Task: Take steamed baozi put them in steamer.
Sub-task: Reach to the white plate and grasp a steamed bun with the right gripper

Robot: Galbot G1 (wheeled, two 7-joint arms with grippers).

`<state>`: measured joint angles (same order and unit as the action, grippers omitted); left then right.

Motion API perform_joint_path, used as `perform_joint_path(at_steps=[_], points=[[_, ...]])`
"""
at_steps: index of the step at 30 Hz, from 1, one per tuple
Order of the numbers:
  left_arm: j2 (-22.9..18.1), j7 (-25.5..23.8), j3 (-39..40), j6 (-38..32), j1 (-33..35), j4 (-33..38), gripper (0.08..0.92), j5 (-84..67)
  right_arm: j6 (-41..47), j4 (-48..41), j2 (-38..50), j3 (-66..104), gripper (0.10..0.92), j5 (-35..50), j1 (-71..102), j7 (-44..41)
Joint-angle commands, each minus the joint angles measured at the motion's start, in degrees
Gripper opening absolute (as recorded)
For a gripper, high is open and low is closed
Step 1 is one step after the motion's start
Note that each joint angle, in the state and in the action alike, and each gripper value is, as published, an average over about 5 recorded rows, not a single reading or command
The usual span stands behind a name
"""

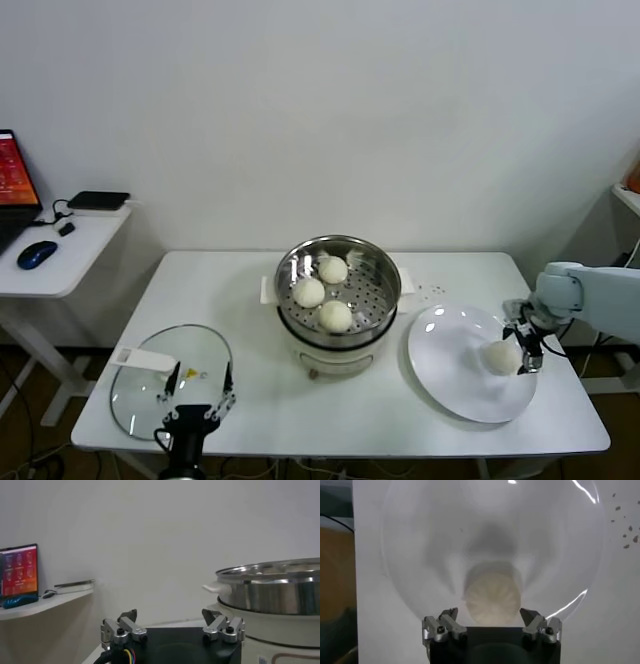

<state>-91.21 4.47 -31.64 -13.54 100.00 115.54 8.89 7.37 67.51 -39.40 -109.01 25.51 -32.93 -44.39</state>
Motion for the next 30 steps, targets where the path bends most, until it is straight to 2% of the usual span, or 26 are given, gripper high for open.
perform_joint_path(at_steps=[1,30], points=[[-0.01,0.08,0.03,-0.11,-0.07,-0.11,0.823,0.35,-0.23,-1.35,-0.06,1.63,0.823,-0.99,1.84,0.06],[-0.14,0.15,-0.01,-0.16,-0.47,-0.42,0.823,0.4,-1.18,-2.08,-1.04,3.97,0.82,-3.58,3.82,-0.23]])
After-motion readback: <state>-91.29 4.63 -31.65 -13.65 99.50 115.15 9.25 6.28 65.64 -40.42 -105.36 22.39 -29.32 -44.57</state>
